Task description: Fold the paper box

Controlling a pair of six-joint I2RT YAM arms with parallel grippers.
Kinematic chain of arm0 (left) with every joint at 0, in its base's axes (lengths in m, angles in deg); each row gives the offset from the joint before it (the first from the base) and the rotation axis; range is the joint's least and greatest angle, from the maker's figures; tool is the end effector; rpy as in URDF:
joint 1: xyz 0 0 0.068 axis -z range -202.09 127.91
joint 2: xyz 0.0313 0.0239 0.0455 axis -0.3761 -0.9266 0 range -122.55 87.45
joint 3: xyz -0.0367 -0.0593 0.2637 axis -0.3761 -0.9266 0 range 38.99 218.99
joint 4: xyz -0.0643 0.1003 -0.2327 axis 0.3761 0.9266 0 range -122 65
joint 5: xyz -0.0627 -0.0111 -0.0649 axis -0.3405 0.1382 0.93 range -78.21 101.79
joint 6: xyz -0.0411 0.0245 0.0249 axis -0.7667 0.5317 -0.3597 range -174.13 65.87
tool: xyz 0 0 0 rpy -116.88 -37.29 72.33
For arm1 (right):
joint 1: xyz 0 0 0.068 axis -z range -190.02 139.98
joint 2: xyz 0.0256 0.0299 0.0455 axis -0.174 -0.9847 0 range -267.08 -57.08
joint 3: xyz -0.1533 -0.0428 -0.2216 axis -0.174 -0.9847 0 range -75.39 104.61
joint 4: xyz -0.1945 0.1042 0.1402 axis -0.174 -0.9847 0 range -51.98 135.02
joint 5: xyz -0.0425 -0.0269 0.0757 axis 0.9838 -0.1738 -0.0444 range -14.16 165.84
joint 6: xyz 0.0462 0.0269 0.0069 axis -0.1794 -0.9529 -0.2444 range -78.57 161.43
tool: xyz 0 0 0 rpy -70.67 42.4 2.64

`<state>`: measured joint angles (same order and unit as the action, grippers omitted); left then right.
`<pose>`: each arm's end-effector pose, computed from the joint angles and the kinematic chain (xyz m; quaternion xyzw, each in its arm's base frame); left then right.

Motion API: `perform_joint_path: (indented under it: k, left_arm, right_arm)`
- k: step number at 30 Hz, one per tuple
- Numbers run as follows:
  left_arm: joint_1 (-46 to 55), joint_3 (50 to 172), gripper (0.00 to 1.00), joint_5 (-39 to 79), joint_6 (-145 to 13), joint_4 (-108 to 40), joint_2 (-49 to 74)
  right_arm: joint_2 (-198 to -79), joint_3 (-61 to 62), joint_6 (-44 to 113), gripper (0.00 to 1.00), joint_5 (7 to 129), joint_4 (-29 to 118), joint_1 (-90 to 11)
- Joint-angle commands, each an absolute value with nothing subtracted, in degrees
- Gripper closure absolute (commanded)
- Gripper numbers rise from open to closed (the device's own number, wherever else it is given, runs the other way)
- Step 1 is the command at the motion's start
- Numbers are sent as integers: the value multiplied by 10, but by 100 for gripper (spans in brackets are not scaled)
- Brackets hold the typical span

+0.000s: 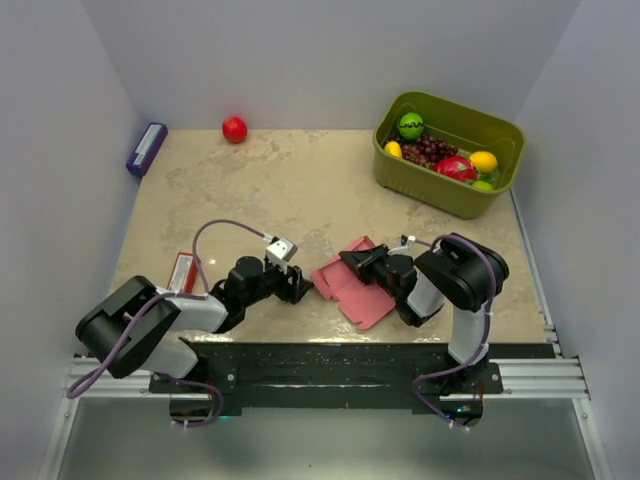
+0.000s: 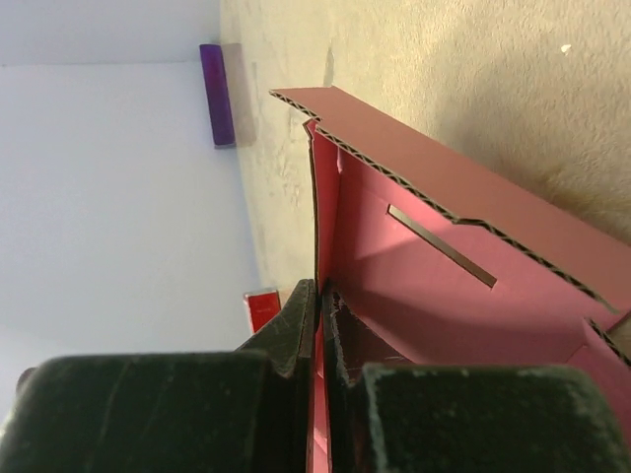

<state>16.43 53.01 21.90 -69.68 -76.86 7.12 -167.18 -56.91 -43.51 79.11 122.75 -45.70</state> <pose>0.1765 -0.1484 0.1336 0.2125 0.7968 -0.3199 0.4666 0.2206 0.1559 0.0886 0.3441 0.7081 0.5242 0.3247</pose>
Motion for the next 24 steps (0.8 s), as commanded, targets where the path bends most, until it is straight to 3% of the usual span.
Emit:
perform_joint_path:
  k: [1,9,24]
  left_arm:
    - [183,551,34,216,-684,-811,52]
    - [183,551,21,193,-796,-797,116]
    - [226,567,16,183,-844,-853,79]
  right_arm:
    - [-1656,-569,-393,100,786,1457,-459]
    - [-1561,-553,-355,100,792,1341,-459]
    - [-1519,-563,-352,100,824,1304,-459]
